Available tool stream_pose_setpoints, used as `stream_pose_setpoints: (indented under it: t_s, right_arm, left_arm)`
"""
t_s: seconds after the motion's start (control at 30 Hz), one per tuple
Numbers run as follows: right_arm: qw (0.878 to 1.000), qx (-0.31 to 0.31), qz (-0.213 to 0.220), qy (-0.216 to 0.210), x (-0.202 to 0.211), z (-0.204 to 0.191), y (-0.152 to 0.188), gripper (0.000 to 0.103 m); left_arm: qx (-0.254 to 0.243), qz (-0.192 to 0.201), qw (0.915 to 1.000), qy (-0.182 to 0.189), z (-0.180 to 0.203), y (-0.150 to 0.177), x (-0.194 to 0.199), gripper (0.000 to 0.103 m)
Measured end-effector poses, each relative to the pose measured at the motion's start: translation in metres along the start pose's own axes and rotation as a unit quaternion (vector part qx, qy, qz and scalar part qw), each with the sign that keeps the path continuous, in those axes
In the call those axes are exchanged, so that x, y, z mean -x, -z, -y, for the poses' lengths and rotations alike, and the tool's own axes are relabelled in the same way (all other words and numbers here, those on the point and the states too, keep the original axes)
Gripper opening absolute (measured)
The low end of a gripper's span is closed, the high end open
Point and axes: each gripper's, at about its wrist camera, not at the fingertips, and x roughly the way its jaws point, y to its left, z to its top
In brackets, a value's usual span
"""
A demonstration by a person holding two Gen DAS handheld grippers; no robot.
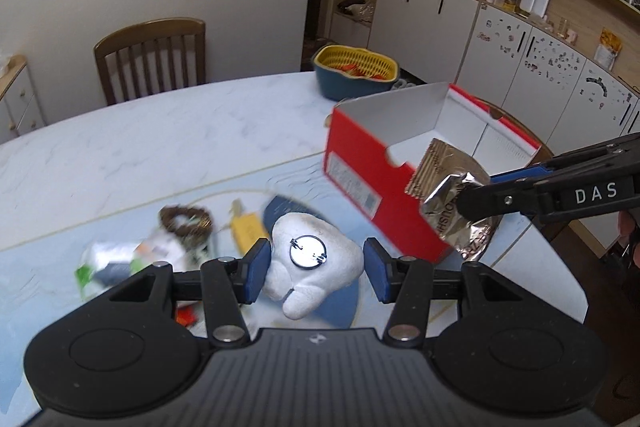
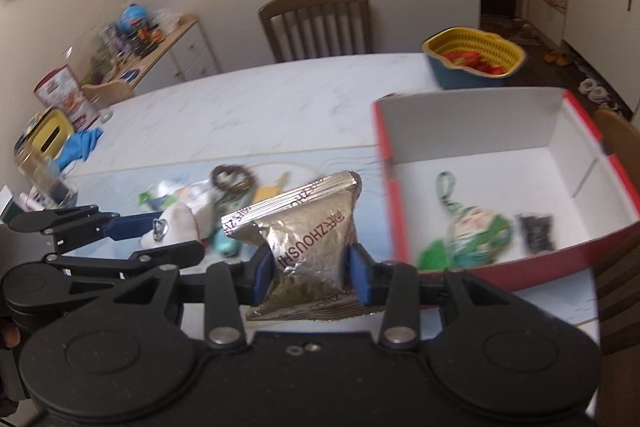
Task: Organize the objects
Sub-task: 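Carry the tooth plush and foil bag with both tools over the shoebox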
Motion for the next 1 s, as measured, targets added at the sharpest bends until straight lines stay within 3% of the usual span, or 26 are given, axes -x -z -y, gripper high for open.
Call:
stream_pose_setpoints:
  t_s: [0.47, 1.0]
  right_arm:
    - [0.997, -0.039, 0.038, 0.047, 0.016, 0.109, -0.026, 0.040]
    - [0.996, -0.053, 0.020, 0.063, -0.015, 0.190, -0.044, 0.041]
  left_arm:
    - [-0.019, 0.009, 0.9997, 0.008, 0.071, -0.060, -0.052, 0.050]
    - [-0.029, -0.034, 0.9990, 0.008, 0.125, -0.101, -0.140, 0.050]
